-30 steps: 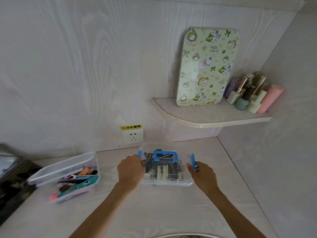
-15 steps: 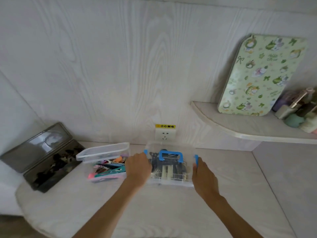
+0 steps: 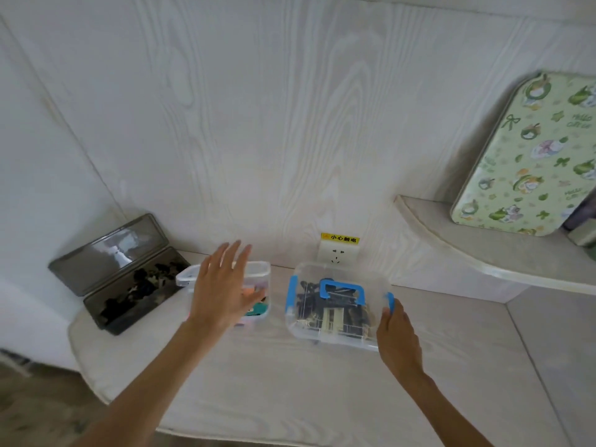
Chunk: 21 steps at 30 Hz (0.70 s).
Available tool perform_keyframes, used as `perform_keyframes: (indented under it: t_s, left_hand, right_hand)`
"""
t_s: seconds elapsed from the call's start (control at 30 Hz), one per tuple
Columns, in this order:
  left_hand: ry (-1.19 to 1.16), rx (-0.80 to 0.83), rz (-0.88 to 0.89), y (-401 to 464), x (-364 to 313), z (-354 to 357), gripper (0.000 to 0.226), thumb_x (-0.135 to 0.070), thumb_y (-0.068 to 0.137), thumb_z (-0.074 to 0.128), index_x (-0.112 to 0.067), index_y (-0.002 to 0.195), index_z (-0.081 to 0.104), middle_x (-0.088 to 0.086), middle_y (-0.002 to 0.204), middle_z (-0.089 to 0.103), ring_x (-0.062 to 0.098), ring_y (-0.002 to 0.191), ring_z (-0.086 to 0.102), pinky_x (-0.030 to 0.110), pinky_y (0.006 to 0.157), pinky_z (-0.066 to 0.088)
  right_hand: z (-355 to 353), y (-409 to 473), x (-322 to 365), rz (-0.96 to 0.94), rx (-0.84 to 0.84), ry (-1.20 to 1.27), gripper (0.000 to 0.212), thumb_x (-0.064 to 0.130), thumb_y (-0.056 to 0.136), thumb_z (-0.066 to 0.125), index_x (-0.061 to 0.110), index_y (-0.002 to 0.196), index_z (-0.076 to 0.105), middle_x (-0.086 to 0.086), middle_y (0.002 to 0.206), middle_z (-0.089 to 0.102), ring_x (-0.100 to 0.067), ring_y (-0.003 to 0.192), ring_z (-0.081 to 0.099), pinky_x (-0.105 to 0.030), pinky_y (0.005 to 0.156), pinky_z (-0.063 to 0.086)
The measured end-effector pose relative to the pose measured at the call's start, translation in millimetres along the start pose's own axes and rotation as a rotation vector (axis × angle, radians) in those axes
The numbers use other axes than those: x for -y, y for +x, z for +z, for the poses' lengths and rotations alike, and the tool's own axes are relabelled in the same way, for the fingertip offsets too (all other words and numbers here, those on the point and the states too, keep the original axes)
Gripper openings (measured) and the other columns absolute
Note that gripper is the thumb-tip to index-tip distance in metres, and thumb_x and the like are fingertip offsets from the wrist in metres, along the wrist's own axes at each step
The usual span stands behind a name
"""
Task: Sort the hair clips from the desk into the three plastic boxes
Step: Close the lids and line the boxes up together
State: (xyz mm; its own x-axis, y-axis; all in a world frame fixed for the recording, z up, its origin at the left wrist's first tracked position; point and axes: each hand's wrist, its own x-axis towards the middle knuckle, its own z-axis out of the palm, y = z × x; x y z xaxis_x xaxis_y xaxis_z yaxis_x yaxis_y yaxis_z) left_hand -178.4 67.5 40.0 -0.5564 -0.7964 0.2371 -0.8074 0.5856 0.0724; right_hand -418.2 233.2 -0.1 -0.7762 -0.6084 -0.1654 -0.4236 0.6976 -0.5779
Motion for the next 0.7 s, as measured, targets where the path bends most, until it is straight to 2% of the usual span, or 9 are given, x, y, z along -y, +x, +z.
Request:
perform_keyframes:
  t_s: [0.07,0.13,0.2,0.27,0.33,0.4,0.5,0.63,0.7]
  left_hand:
    - [0.044,0.265,-0.046,-6,23,8,0.091,-0.075,0.063,0.050,-0.018,0.133,0.048,0.010,0.136,0.051,0.036,0.122,0.049,0.050,0.099,0.043]
    - [0.005,0.412,-0.007,-23,36,12,0.089,-0.079,0.062,0.036,-0.035,0.140,0.027,0.001,0.146,0.040,0.027,0.129,0.043,0.043,0.101,0.041]
    - [-0.057,0.406,0.043,-45,40,18,0.081,-0.069,0.070,0.047,-0.042,0.140,0.018,-0.004,0.150,0.032,0.022,0.132,0.040,0.039,0.093,0.049]
    - [-0.032,0.431,0.029,-68,40,19,0.088,-0.062,0.066,0.066,-0.029,0.140,0.030,0.002,0.144,0.042,0.024,0.126,0.049,0.038,0.080,0.055]
    - [-0.003,0.388,0.045,-85,47,25,0.088,-0.062,0.059,0.073,-0.024,0.132,0.042,0.006,0.132,0.055,0.025,0.112,0.060,0.038,0.069,0.057]
    - [-0.053,0.338,0.074,-91,50,19,0.070,-0.057,0.069,0.068,-0.026,0.128,0.049,0.004,0.129,0.057,0.025,0.112,0.060,0.042,0.077,0.055]
    - [-0.067,0.351,0.136,-91,56,1,0.050,-0.051,0.087,0.053,-0.030,0.132,0.050,-0.005,0.138,0.050,0.020,0.119,0.053,0.038,0.099,0.040]
    - [0.104,0.435,0.261,-97,64,-11,0.046,-0.051,0.090,0.045,-0.038,0.135,0.042,-0.009,0.143,0.042,0.020,0.115,0.053,0.035,0.098,0.036]
    - [0.139,0.482,0.321,-107,68,-12,0.051,-0.052,0.086,0.053,-0.037,0.133,0.043,-0.005,0.140,0.044,0.022,0.115,0.052,0.037,0.098,0.038]
  right_hand:
    - [3,3,3,-0.009,0.007,-0.010,0.041,0.029,0.100,0.026,0.012,0.136,0.033,-0.015,0.115,0.058,-0.032,0.101,0.059,-0.045,0.089,0.048]
    - [8,5,9,-0.022,0.020,-0.019,0.041,0.029,0.100,0.026,0.011,0.135,0.035,-0.016,0.113,0.059,-0.033,0.100,0.059,-0.047,0.089,0.048]
    - [12,8,15,-0.024,0.035,-0.014,0.041,0.028,0.100,0.028,0.009,0.135,0.037,-0.018,0.112,0.059,-0.036,0.102,0.058,-0.047,0.089,0.047]
    - [15,9,22,-0.035,0.046,-0.009,0.040,0.027,0.100,0.029,0.008,0.134,0.037,-0.021,0.115,0.058,-0.039,0.105,0.057,-0.046,0.090,0.044]
    - [17,10,29,-0.047,0.055,-0.007,0.041,0.026,0.100,0.029,0.006,0.136,0.036,-0.022,0.119,0.056,-0.040,0.109,0.055,-0.046,0.092,0.042]
    - [18,13,34,-0.043,0.055,0.003,0.043,0.026,0.100,0.029,0.005,0.137,0.035,-0.023,0.123,0.055,-0.041,0.112,0.053,-0.046,0.095,0.040]
    - [25,12,44,-0.028,0.063,-0.006,0.044,0.025,0.100,0.029,0.004,0.138,0.033,-0.025,0.128,0.052,-0.041,0.116,0.050,-0.046,0.098,0.037]
    - [40,7,63,-0.031,0.105,0.015,0.044,0.025,0.100,0.028,0.005,0.139,0.030,-0.025,0.130,0.050,-0.042,0.118,0.048,-0.046,0.100,0.035]
    - [43,4,73,-0.036,0.126,0.025,0.044,0.026,0.100,0.028,0.006,0.140,0.030,-0.025,0.130,0.050,-0.041,0.118,0.048,-0.045,0.100,0.035]
